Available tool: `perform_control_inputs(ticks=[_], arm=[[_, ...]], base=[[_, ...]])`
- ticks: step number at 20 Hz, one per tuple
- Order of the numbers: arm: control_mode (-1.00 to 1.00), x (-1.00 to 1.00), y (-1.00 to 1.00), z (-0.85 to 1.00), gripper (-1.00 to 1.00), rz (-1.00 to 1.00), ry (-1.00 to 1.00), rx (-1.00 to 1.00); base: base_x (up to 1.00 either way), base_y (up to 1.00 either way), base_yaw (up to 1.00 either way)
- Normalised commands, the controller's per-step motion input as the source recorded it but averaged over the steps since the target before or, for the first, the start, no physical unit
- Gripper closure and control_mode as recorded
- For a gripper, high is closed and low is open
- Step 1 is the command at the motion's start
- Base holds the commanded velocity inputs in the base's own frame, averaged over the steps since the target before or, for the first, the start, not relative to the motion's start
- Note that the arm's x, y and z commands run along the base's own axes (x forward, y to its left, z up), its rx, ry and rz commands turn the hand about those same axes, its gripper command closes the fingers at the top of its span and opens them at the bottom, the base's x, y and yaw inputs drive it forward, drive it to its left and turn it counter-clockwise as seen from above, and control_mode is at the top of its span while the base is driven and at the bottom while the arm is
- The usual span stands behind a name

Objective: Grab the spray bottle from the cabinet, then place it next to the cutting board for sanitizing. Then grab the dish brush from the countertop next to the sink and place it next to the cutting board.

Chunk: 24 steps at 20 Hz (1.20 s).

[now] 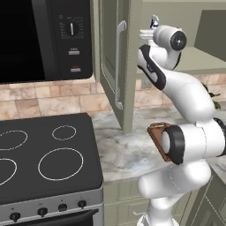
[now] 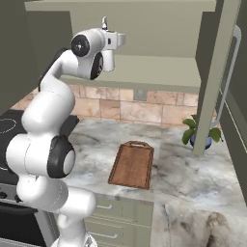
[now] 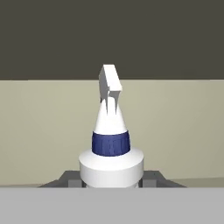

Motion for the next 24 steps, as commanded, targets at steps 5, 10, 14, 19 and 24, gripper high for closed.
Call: perform_control_inputs(ticks=[5,10,14,19,24], arm=[[-1.0,-0.41,0.0,0.0,1.0,0.0,-0.09,0.03],[-1.0,-0.48,0.0,-0.01,1.0,0.0,-0.09,0.04],[-1.0,-0.73,-0.14,0.05,1.0,0.0,-0.09,0.02],[-1.0,-1.0,-0.29,0.52,1.0,0.0,-0.05,0.0],[-1.0,-0.85,-0.22,0.62,1.0,0.0,0.04,-0.04]], base=[[0.0,0.0,0.0],[0.0,0.0,0.0],[0.0,0.0,0.0],[0.0,0.0,0.0],[0.0,0.0,0.0]])
